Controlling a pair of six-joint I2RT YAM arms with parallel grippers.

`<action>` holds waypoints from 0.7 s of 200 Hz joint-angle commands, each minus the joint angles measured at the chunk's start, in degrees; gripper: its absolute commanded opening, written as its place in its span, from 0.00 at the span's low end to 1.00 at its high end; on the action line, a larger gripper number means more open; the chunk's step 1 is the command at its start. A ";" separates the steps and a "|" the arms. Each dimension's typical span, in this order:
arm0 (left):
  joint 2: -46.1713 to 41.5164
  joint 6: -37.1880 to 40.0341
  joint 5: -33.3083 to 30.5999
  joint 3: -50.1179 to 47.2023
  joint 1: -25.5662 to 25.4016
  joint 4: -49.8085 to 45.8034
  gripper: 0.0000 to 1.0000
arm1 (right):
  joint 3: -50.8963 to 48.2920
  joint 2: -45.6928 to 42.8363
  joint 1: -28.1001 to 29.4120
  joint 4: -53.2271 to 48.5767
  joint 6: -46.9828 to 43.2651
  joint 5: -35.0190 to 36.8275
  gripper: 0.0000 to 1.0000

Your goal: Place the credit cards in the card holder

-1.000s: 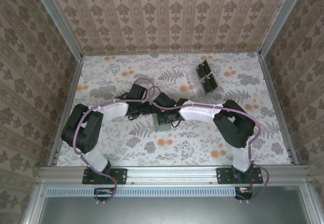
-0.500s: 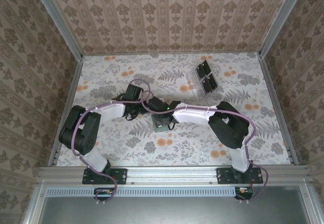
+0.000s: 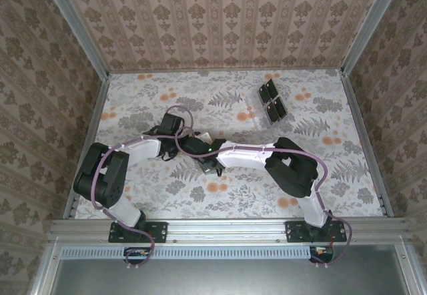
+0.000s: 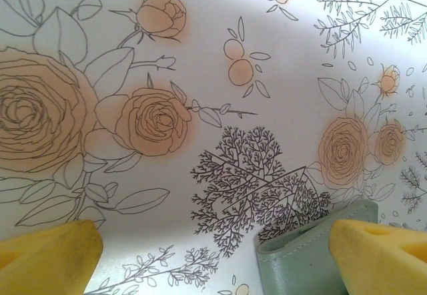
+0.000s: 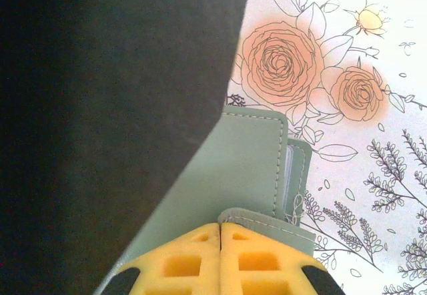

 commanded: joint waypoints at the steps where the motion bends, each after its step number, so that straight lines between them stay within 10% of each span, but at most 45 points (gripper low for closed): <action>1: -0.78 -0.89 -4.68 -2.48 1.63 -8.97 1.00 | -4.56 7.08 2.36 -9.45 -3.86 -8.30 0.03; 140: -2.33 -1.07 -5.38 -3.52 1.42 -9.51 1.00 | -6.09 3.14 2.62 -7.54 -2.56 -11.63 0.36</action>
